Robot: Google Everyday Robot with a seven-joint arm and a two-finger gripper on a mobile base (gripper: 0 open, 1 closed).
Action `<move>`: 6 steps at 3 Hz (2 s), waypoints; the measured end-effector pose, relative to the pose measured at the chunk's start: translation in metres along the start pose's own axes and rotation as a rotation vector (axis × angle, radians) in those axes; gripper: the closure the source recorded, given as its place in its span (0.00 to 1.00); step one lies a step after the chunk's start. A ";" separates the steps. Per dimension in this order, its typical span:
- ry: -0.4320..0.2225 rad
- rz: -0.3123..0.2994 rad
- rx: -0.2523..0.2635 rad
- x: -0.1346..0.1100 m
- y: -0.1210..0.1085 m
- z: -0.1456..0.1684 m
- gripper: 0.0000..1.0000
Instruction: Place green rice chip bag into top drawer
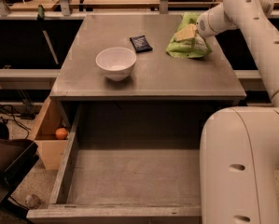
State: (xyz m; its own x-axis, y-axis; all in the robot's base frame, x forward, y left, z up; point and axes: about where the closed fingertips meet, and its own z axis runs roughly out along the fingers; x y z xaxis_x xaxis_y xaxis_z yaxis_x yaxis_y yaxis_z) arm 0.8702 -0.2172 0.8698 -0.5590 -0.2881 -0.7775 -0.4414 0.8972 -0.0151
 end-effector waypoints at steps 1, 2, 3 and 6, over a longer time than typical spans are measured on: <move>0.002 0.000 -0.002 0.000 0.001 0.002 0.87; 0.002 0.000 -0.002 0.000 0.001 0.001 1.00; 0.002 0.000 -0.003 -0.001 0.001 0.001 1.00; 0.002 0.000 -0.003 -0.001 0.001 0.001 1.00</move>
Offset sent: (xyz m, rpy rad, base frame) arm 0.0006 0.0014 -0.0017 0.0001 0.0023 0.0017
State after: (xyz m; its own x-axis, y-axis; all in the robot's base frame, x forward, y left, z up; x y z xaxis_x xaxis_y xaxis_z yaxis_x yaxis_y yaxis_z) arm 0.8707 -0.2157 0.8697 -0.5600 -0.2889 -0.7764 -0.4433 0.8962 -0.0137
